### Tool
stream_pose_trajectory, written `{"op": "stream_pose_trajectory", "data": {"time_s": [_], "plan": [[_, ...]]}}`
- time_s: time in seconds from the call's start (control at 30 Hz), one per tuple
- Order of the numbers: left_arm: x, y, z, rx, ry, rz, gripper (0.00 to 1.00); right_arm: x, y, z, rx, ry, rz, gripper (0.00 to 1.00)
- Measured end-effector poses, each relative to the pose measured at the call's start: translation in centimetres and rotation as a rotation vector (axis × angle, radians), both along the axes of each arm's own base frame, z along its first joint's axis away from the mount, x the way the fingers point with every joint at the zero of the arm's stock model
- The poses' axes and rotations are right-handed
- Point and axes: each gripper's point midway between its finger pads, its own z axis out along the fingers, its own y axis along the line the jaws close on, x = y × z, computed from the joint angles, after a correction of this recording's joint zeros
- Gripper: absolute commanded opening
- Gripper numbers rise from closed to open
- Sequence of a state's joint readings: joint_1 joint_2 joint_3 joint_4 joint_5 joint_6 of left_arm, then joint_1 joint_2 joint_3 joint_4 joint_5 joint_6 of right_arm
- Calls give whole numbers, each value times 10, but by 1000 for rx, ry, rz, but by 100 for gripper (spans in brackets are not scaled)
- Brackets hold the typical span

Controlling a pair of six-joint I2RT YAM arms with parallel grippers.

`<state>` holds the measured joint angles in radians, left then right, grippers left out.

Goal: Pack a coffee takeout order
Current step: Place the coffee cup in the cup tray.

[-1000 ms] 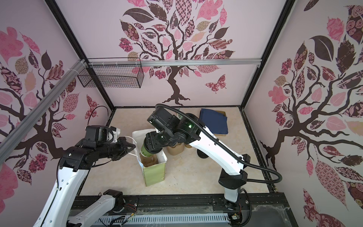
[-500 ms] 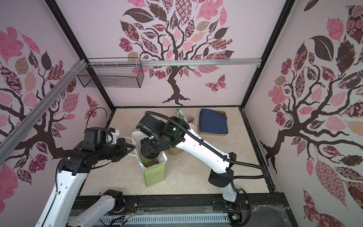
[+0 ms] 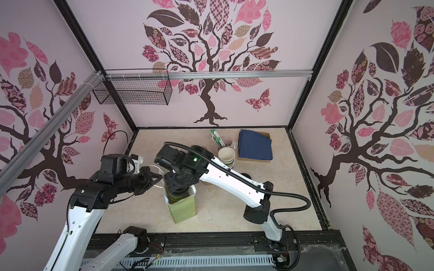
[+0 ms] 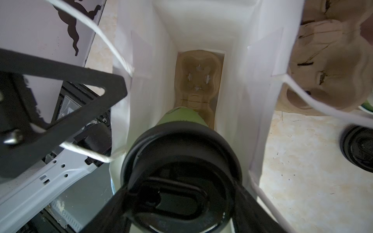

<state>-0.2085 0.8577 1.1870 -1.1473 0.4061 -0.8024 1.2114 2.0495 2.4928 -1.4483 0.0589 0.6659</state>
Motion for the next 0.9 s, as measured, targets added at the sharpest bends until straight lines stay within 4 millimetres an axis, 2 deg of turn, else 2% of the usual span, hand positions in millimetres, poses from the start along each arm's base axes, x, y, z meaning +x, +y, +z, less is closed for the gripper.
{"op": "stream_pose_trajectory", "data": {"time_s": [0.3,0.63,0.9], "plan": [[-3,0,2,-16,-3,9,0,-4,4,-15,-38,15,11,68],[-12,1,-5,-45,4,36,0,-13,10,-52,-131,54,35,68],[-17,2,-3,-66,-10,53,0,-20,12,-67,-172,63,51,69]]}}
